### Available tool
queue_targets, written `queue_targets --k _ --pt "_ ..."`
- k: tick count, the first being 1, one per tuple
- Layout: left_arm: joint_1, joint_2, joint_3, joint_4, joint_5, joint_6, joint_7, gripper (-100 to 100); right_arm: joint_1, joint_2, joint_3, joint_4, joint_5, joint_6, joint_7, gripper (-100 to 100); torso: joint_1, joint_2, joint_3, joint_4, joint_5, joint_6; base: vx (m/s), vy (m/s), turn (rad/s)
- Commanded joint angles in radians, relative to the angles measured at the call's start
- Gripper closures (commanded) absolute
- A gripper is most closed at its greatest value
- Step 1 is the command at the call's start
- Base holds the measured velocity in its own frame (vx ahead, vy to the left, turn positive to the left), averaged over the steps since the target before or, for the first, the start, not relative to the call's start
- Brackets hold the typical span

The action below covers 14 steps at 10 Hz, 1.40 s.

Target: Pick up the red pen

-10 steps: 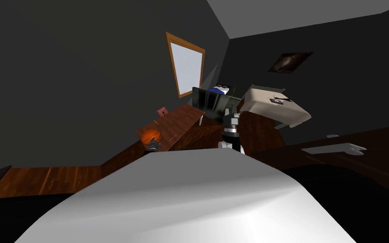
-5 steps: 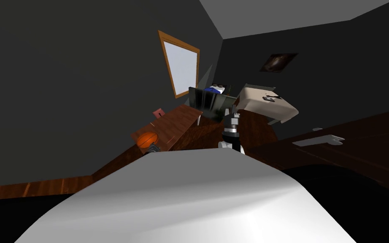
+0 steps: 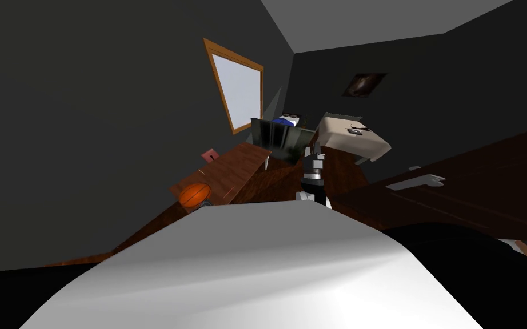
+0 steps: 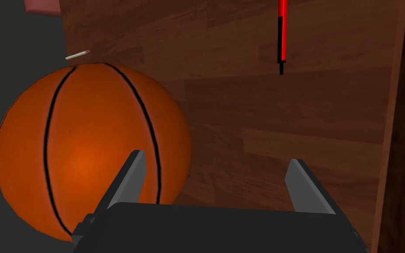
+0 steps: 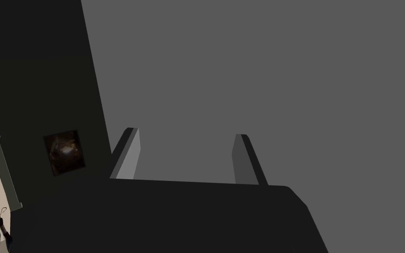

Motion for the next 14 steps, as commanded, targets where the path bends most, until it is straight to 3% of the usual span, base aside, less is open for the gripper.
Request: queue_targets --k 1,2,5,6,7,10,11,12,14 --pt "-0.018 0.011 0.016 0.05 0.02 0.04 0.012 -100 0.0 0.0 0.0 0.0 0.0 0.0 0.0 0 0.0 0.0 0.0 0.0 0.0 0.0 0.024 0.0 -0.217" --pt "-0.018 0.011 0.016 0.067 0.02 0.04 0.012 -100 0.0 0.0 0.0 0.0 0.0 0.0 0.0 0 0.0 0.0 0.0 0.0 0.0 0.001 0.025 0.009 -0.114" --pt "-0.055 0.029 0.047 0.152 0.056 0.123 0.031 -100 0.0 0.0 0.0 0.0 0.0 0.0 0.0 0 0.0 -0.001 0.0 0.0 0.0 0.0 0.034 0.006 -0.159" --pt "-0.055 0.029 0.047 0.175 0.056 0.123 0.031 -100 0.0 0.0 0.0 0.0 0.0 0.0 0.0 0 0.0 -0.002 -0.001 0.0 0.0 0.001 0.037 0.004 -0.094" --pt "-0.074 0.038 0.064 0.217 0.074 0.162 0.039 -100 0.0 0.0 0.0 0.0 0.0 0.0 0.0 0 0.0 -0.001 -0.001 0.0 0.0 0.0 0.039 0.009 -0.17" --pt "-0.093 0.048 0.08 0.277 0.092 0.202 0.046 -100 0.0 0.0 0.0 0.0 0.0 0.0 0.0 0 0.0 -0.002 -0.001 0.0 0.0 0.001 0.034 0.012 -0.117" --pt "-0.113 0.058 0.095 0.325 0.11 0.234 0.052 -100 0.0 0.0 0.0 0.0 0.0 0.0 0.0 0 0.0 -0.001 -0.001 0.0 0.0 0.0 0.034 0.011 -0.159" --pt "-0.113 0.058 0.095 0.325 0.11 0.24 0.052 -100 0.0 0.0 0.0 0.0 0.0 0.0 0.0 0 0.0 -0.001 -0.001 0.0 0.0 0.0 0.029 0.012 -0.077" --pt "-0.151 0.078 0.126 0.4 0.144 0.302 0.06 -100 0.0 0.0 0.0 0.0 0.0 0.0 0.0 0 0.0 -0.002 -0.001 0.0 0.0 0.0 0.054 0.014 -0.195"
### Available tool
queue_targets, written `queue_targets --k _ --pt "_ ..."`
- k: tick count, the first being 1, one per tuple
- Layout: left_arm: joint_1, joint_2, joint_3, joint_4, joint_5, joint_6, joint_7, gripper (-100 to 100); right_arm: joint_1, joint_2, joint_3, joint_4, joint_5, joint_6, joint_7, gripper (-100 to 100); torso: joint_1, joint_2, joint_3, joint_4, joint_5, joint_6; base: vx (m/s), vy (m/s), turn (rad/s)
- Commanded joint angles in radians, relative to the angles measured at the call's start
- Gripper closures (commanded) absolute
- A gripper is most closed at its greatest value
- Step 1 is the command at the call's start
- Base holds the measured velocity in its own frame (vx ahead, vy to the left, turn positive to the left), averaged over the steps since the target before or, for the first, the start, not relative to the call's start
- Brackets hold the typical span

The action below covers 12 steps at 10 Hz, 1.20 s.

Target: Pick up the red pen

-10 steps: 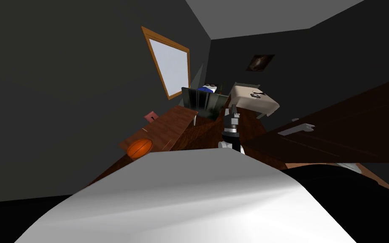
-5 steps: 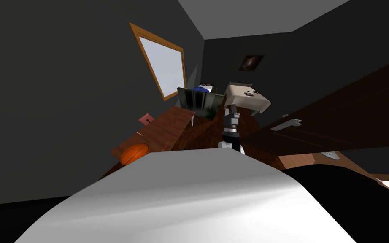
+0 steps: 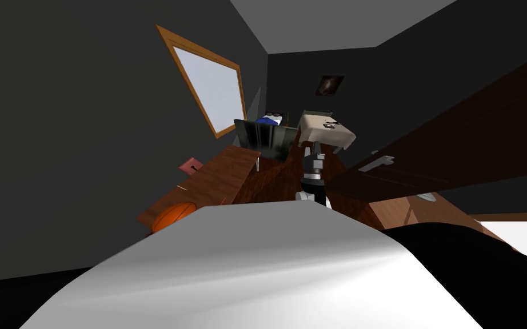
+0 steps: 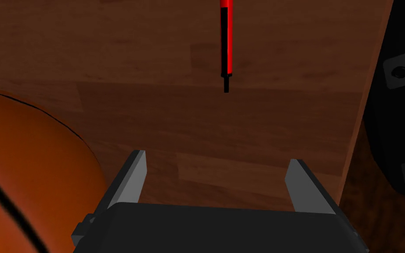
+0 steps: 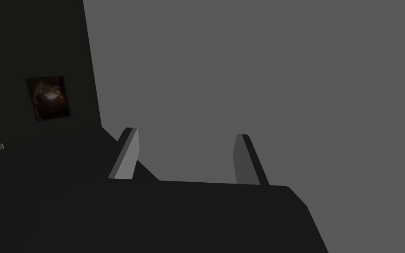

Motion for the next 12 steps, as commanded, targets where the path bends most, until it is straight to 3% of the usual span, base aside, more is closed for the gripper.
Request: queue_targets --k 1,3,4,8,10,11,12 --pt "-0.008 0.008 0.009 0.028 0.014 0.033 0.002 -100 0.0 0.0 0.0 0.0 0.0 0.0 0.0 0 0.0 0.0 0.0 0.0 0.0 0.0 0.051 0.019 -0.072" --pt "-0.044 0.026 0.037 0.1 0.045 0.092 0.007 -100 0.0 0.0 0.0 0.0 0.0 0.0 0.0 0 0.0 0.001 0.0 0.0 0.0 0.0 0.047 0.012 -0.164" --pt "-0.044 0.026 0.037 0.105 0.045 0.095 0.007 -100 0.0 0.0 0.0 0.0 0.0 0.0 0.0 0 0.0 0.001 0.0 0.0 0.0 0.0 0.041 0.013 -0.049" --pt "-0.102 0.054 0.082 0.216 0.096 0.189 0.009 -100 0.0 0.0 0.0 0.0 0.0 0.0 0.0 0 0.0 0.0 0.0 0.0 0.0 -0.001 0.051 0.016 -0.121" --pt "-0.12 0.062 0.096 0.248 0.111 0.216 0.008 -100 0.0 0.0 0.0 0.0 0.0 0.0 0.0 0 -0.001 0.001 0.0 0.0 0.0 -0.001 0.042 0.016 -0.083" --pt "-0.115 0.059 0.091 0.241 0.106 0.204 0.007 -100 0.0 0.0 0.0 0.0 0.0 0.0 0.0 0 -0.001 0.001 0.001 0.0 0.0 -0.001 0.016 0.008 -0.012" --pt "-0.116 0.059 0.092 0.241 0.107 0.208 0.008 0 0.0 0.0 0.0 0.0 0.0 0.0 0.0 0 -0.001 0.003 0.001 0.0 0.0 -0.001 0.0 0.0 0.0"
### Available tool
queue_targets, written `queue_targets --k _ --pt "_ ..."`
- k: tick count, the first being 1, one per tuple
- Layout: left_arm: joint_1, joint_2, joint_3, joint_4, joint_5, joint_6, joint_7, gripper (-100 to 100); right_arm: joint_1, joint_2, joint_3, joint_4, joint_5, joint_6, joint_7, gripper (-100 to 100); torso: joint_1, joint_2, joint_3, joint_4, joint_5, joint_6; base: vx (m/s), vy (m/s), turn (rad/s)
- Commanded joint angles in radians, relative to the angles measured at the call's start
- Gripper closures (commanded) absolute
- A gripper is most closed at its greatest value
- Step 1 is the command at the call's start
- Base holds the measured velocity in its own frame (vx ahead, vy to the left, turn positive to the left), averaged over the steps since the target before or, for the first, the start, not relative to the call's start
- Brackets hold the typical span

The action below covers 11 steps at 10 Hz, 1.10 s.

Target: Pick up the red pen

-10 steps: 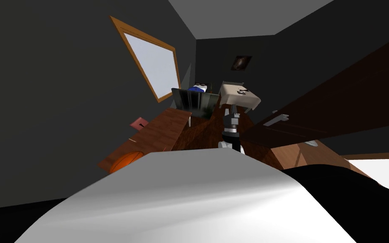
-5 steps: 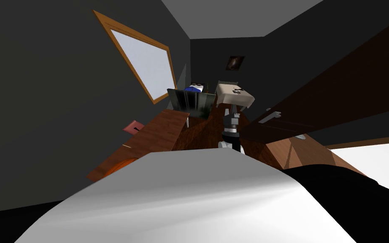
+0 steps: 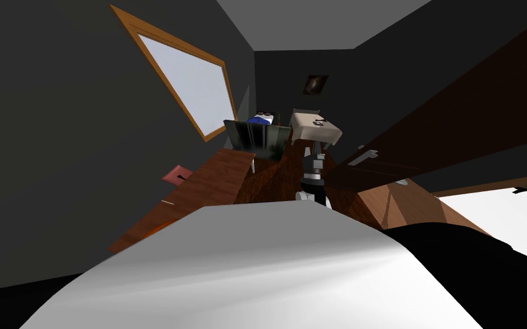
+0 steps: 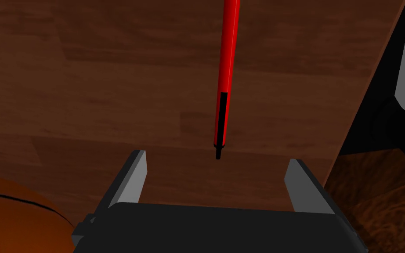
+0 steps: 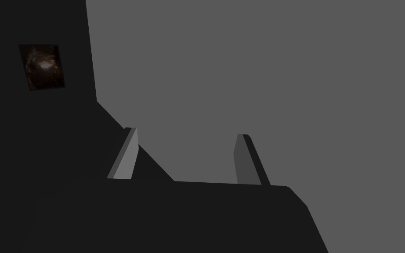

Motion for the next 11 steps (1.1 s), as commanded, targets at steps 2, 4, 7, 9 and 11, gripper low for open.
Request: queue_targets --k 2,4,7,9,11 --pt "-0.008 -0.026 -0.005 0.041 -0.014 -0.051 0.0 -100 0.0 0.0 0.0 0.0 0.0 0.0 0.0 0 0.002 0.0 0.0 0.0 0.0 0.0 0.025 0.054 0.011" --pt "-0.016 -0.053 -0.009 0.081 -0.028 -0.102 0.0 -100 0.0 0.0 0.0 0.0 0.0 0.0 0.0 0 0.005 -0.001 -0.001 0.0 0.001 0.0 0.028 0.081 0.01" --pt "-0.03 -0.056 -0.01 0.113 -0.027 -0.12 -0.003 -100 0.0 0.0 0.0 0.0 0.0 0.0 0.0 0 0.003 0.0 0.0 0.0 0.001 0.0 0.007 0.038 0.002" --pt "-0.032 -0.06 -0.011 0.119 -0.026 -0.123 -0.005 100 0.0 0.0 0.0 0.0 0.0 0.0 0.0 0 0.005 0.0 0.0 0.0 0.001 0.0 0.0 -0.003 0.0" --pt "-0.032 -0.06 -0.01 0.12 -0.026 -0.123 -0.005 100 0.0 0.0 0.0 0.0 0.0 0.0 0.0 0 0.006 0.0 0.0 0.0 0.001 0.001 0.0 0.0 0.0"
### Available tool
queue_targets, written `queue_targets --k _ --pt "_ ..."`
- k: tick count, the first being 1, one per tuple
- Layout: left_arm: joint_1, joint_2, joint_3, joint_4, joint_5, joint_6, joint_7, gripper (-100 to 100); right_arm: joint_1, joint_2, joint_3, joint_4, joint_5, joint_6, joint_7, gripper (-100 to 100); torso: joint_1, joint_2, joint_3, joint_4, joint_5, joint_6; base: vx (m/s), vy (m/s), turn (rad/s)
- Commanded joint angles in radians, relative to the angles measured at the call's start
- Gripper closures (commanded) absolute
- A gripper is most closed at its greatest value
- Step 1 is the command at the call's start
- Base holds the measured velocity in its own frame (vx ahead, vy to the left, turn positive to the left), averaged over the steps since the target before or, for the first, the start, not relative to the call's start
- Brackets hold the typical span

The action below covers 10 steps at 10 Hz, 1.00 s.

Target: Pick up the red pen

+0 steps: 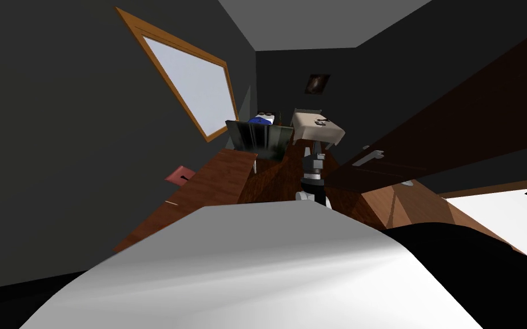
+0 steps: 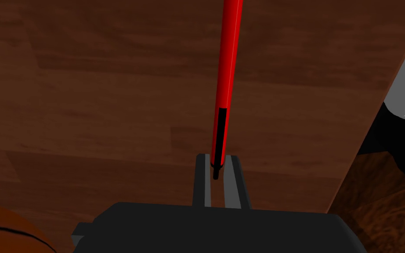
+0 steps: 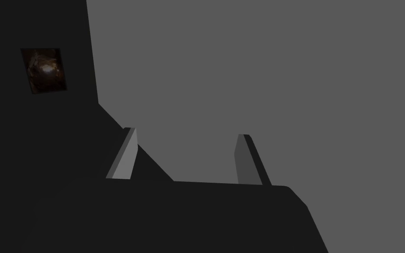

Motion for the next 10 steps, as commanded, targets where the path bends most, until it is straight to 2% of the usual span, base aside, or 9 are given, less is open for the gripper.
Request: queue_targets --k 1,2,3,8,9,10 --pt "0.0 0.0 0.0 0.0 0.0 0.0 0.0 100 0.0 0.0 0.0 0.0 0.0 0.0 0.0 0 0.0 0.0 0.0 0.0 0.0 0.0 0.0 0.0 0.0" --pt "0.0 0.0 0.0 0.0 0.0 0.0 0.0 0 0.0 0.0 0.0 0.0 0.0 0.0 0.0 0 0.0 0.0 0.0 0.0 0.0 0.0 0.0 0.0 0.0" --pt "0.013 0.0 0.0 -0.028 -0.005 0.008 0.005 100 0.0 0.0 0.0 0.0 0.0 0.0 0.0 0 0.0 0.0 0.0 0.0 0.0 0.0 0.0 0.0 0.0" --pt "0.029 0.053 0.009 -0.109 0.022 0.11 0.005 100 0.0 0.0 0.0 0.0 0.0 0.0 0.0 0 -0.004 0.001 0.001 0.0 -0.001 0.0 -0.018 -0.057 -0.009" --pt "0.032 0.045 0.007 -0.111 0.016 0.101 0.008 100 0.0 0.0 0.0 0.0 0.0 0.0 0.0 0 -0.004 0.001 0.001 0.0 -0.001 0.0 -0.009 -0.029 -0.001" --pt "0.032 0.046 0.007 -0.113 0.016 0.106 0.008 0 0.0 0.0 0.0 0.0 0.0 0.0 0.0 0 -0.003 0.001 0.001 0.0 0.0 -0.001 -0.002 -0.006 0.001"
